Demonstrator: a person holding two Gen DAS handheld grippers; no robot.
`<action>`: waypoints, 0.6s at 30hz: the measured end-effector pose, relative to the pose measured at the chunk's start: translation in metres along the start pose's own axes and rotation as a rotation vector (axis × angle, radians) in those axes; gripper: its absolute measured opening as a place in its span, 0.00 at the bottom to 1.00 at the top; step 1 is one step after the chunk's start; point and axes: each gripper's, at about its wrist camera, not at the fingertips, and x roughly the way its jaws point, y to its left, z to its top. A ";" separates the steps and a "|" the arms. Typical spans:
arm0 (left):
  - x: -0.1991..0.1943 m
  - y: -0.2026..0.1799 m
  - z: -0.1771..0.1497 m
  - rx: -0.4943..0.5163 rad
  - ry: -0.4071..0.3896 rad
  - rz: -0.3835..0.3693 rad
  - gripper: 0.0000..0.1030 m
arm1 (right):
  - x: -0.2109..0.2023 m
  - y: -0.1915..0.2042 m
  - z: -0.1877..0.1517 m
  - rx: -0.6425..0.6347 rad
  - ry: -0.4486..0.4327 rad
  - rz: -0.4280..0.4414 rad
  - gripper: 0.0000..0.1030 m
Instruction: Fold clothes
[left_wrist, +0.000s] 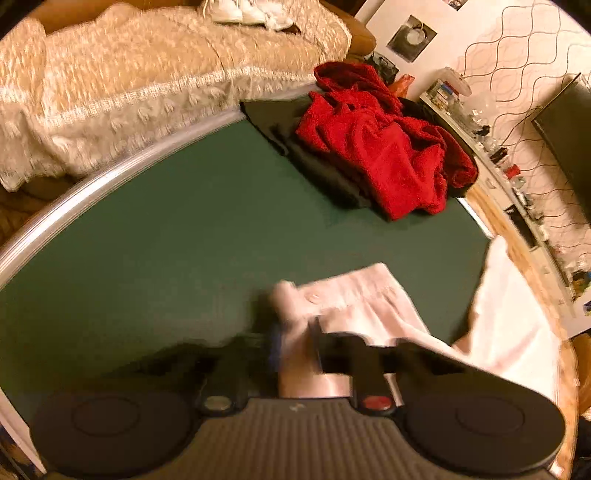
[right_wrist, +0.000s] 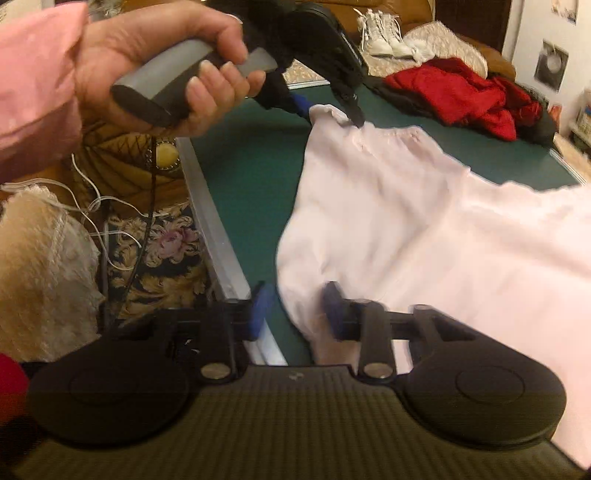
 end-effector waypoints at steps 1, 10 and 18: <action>-0.003 -0.001 0.000 0.010 -0.022 0.011 0.05 | 0.000 0.000 0.000 -0.007 0.001 -0.015 0.04; -0.056 -0.032 -0.005 0.258 -0.188 0.090 0.05 | -0.047 -0.038 0.001 0.204 -0.104 0.081 0.02; -0.028 -0.012 -0.027 0.239 -0.020 0.120 0.27 | -0.038 -0.033 -0.009 0.166 0.029 0.119 0.02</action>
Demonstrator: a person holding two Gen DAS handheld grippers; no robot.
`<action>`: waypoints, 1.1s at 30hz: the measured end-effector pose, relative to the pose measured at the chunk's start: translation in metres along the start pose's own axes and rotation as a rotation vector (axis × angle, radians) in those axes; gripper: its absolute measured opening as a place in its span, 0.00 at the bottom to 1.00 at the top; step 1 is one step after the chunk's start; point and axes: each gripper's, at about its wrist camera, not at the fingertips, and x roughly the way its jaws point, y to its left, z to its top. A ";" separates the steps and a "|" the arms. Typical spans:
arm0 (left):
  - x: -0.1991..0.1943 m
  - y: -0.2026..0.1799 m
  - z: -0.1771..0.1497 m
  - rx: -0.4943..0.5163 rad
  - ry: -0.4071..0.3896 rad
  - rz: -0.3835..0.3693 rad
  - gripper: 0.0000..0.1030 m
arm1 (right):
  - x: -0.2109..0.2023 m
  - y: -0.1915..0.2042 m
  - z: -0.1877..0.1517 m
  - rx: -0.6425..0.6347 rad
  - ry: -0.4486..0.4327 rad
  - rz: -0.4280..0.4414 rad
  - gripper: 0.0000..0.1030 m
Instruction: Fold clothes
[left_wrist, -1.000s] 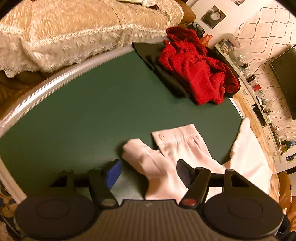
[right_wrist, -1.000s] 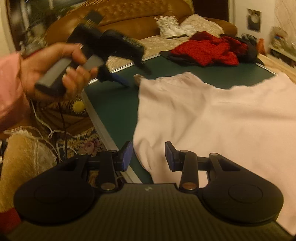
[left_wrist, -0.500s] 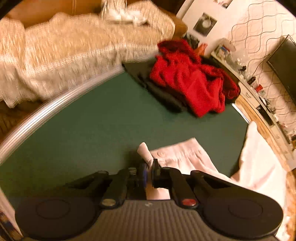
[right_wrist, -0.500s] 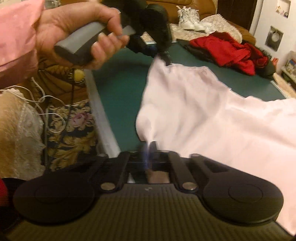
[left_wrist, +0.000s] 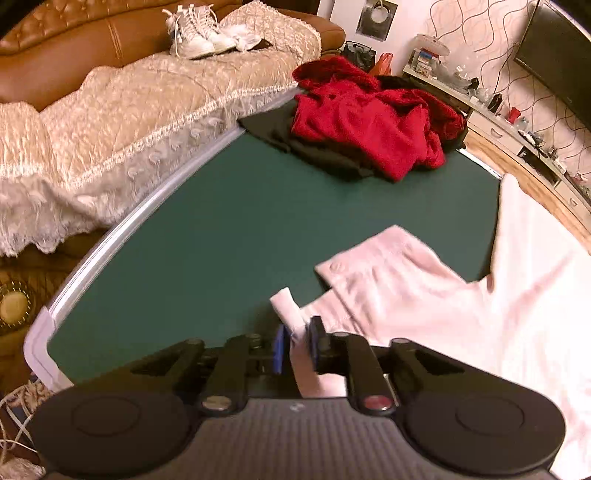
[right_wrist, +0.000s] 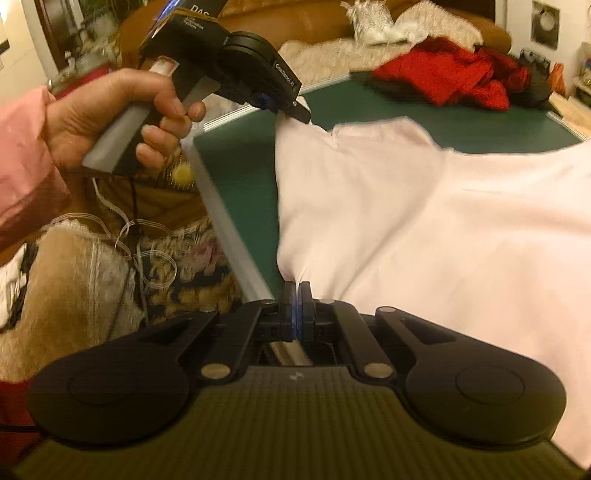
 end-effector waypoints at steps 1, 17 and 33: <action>0.003 0.003 -0.002 -0.010 0.012 -0.005 0.45 | 0.002 0.000 -0.001 -0.004 0.018 0.002 0.02; 0.001 0.015 -0.020 -0.104 -0.048 -0.041 0.57 | 0.041 -0.119 0.144 0.158 -0.077 0.050 0.53; -0.003 -0.003 -0.036 0.060 -0.090 0.046 0.59 | 0.140 -0.111 0.196 -0.039 0.090 0.149 0.12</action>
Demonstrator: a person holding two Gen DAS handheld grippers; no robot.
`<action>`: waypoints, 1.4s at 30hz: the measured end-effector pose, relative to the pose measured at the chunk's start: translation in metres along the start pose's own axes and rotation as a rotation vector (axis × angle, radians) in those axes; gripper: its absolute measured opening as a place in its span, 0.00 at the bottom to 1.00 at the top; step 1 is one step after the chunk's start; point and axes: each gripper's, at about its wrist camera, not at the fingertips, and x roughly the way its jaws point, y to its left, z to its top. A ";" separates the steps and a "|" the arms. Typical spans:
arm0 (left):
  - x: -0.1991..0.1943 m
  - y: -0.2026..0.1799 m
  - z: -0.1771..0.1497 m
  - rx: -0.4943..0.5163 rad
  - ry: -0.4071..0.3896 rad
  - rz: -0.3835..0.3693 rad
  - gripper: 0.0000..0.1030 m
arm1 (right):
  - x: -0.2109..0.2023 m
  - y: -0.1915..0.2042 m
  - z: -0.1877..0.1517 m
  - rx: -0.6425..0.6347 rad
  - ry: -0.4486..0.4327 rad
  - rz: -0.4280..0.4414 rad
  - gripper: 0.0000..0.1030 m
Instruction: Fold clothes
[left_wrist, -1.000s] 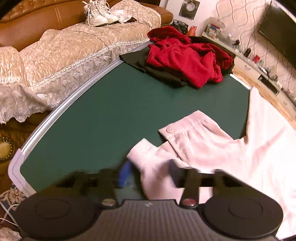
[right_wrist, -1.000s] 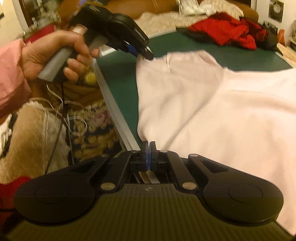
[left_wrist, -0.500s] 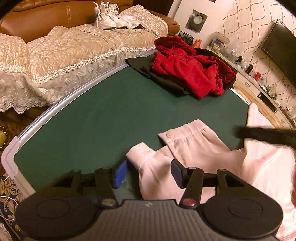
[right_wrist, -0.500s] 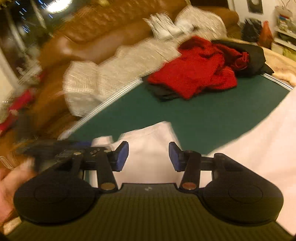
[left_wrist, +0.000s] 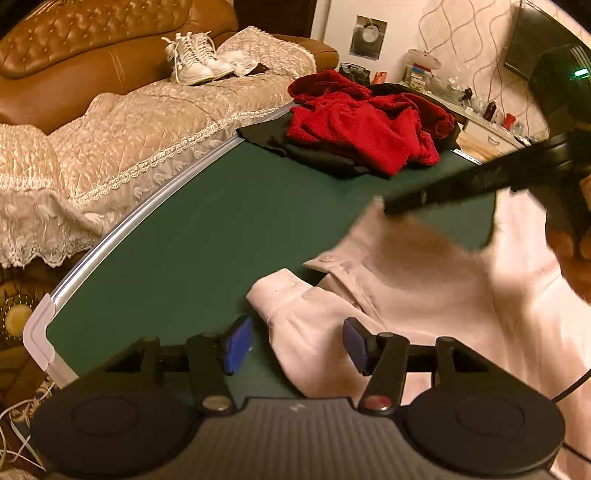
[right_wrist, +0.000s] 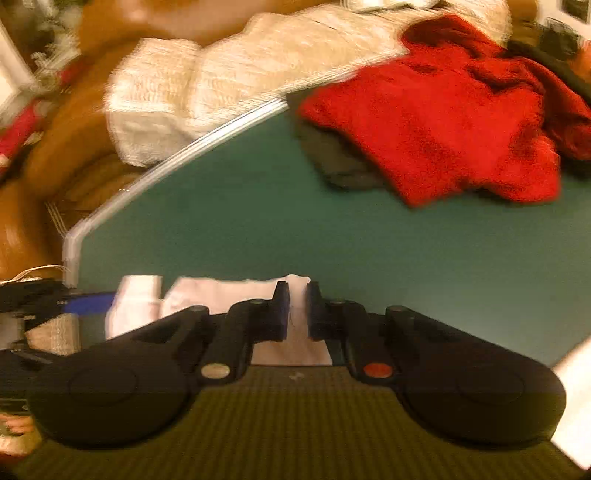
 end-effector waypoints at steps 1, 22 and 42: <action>0.000 0.001 -0.001 0.005 0.000 0.003 0.59 | -0.005 0.003 0.000 -0.026 -0.028 0.023 0.12; -0.017 -0.047 0.009 0.134 -0.037 -0.047 0.68 | -0.105 -0.017 -0.122 0.335 -0.304 -0.198 0.41; -0.032 -0.213 -0.081 0.511 0.121 -0.427 0.70 | -0.382 -0.119 -0.533 1.330 -0.481 -0.758 0.42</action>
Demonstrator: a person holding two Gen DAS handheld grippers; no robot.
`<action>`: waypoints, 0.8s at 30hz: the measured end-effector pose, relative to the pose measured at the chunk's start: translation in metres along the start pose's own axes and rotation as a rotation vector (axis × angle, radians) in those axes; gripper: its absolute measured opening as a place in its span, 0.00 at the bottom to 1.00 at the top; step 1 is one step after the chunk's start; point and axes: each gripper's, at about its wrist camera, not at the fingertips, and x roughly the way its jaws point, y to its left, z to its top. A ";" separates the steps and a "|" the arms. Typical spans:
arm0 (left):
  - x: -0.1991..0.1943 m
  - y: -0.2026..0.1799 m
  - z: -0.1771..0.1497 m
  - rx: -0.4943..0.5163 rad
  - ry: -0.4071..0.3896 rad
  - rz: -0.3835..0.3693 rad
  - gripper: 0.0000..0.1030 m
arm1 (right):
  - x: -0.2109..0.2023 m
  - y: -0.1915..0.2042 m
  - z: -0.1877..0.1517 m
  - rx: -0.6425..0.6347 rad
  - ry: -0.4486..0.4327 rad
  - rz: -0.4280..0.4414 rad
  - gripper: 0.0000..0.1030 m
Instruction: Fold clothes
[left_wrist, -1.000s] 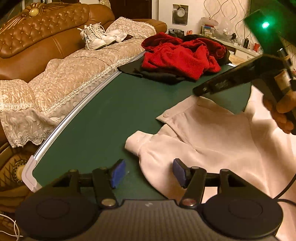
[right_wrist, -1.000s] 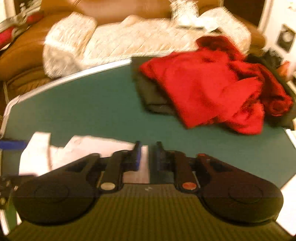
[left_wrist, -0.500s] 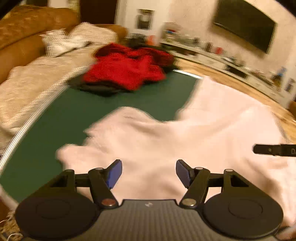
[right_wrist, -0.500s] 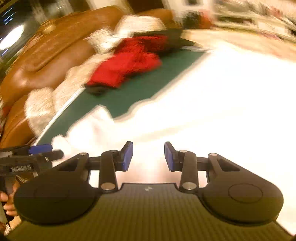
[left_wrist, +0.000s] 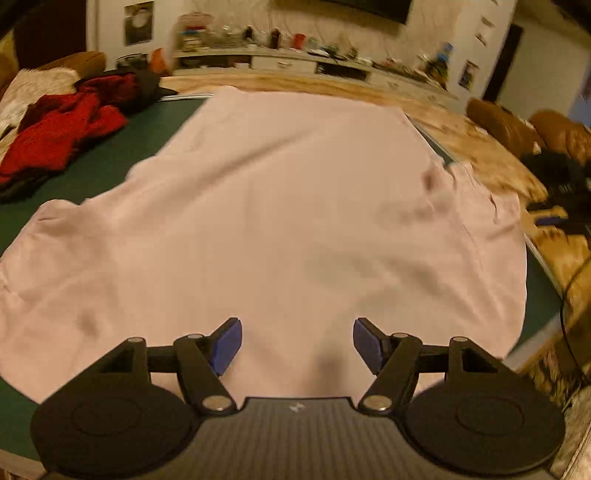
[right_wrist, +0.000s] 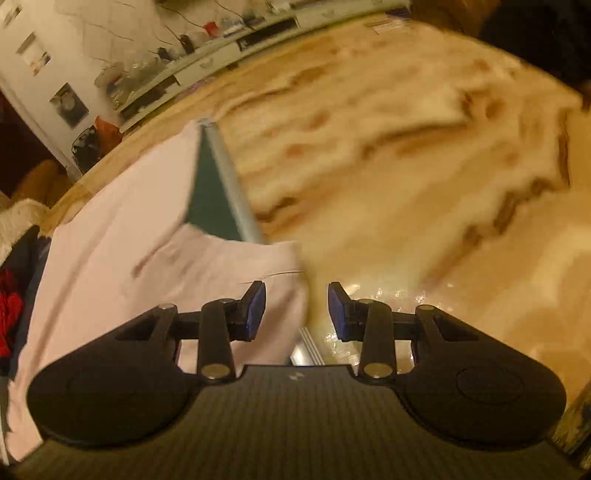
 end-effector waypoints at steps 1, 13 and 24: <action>0.001 -0.001 -0.002 -0.005 0.010 -0.003 0.70 | 0.006 -0.006 0.001 0.014 0.018 0.020 0.42; 0.008 -0.004 -0.003 0.008 0.053 0.000 0.73 | 0.042 -0.020 -0.003 0.041 0.021 0.151 0.07; 0.007 -0.012 -0.014 0.143 0.074 0.003 0.75 | -0.034 -0.038 -0.046 0.111 -0.107 0.032 0.02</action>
